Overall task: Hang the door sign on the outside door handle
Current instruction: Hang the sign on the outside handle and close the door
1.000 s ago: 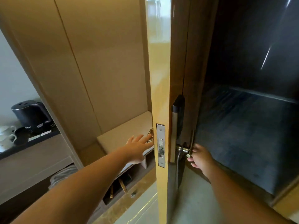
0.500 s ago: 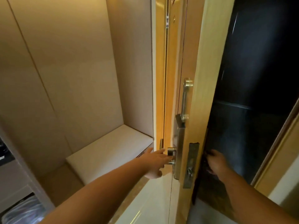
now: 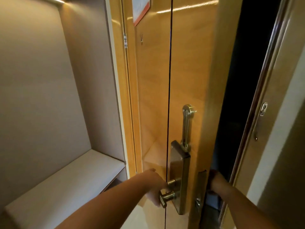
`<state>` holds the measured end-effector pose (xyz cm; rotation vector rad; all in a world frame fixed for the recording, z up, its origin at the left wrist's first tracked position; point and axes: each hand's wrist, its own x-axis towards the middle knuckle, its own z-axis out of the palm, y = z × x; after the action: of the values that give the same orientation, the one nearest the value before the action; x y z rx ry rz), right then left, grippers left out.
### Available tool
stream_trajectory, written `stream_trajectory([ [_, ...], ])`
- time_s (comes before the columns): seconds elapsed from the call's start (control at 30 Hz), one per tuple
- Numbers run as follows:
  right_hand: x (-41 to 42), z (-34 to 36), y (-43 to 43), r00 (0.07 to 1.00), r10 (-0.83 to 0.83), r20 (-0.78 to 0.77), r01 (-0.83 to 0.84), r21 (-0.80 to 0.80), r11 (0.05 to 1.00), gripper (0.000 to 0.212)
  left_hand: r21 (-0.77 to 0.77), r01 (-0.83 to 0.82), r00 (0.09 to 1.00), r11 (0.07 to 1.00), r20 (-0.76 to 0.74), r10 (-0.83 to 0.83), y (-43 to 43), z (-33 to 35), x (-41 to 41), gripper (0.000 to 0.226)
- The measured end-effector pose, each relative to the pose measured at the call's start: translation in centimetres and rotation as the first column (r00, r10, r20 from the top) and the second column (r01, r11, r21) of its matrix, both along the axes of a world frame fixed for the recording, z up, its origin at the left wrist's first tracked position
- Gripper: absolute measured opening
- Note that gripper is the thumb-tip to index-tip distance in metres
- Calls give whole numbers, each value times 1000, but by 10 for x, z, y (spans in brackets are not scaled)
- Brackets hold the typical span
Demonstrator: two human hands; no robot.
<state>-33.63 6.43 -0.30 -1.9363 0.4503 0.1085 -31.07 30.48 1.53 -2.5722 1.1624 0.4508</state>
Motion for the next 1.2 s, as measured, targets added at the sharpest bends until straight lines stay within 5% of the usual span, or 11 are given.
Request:
stream_trajectory([
  [0.23,16,15,-69,982,-148,-120,168,172,971,20,145,43,999,989,-38,-38,-78,-11,44,34],
  [0.6,6,-5,-146,966,-183,-185,227,260,938,17,73,-79,993,994,-85,86,-168,-28,87,34],
  [0.9,22,-3,-180,944,-314,-98,329,250,911,24,-55,-183,966,982,-195,169,-223,-37,126,27],
  [1.13,60,-5,-194,903,-426,-61,421,324,847,16,13,-150,924,989,-354,144,-269,-29,164,29],
  [1.2,70,-5,-202,874,-485,-37,468,334,818,31,-5,-139,906,990,-405,126,-283,-27,176,28],
])
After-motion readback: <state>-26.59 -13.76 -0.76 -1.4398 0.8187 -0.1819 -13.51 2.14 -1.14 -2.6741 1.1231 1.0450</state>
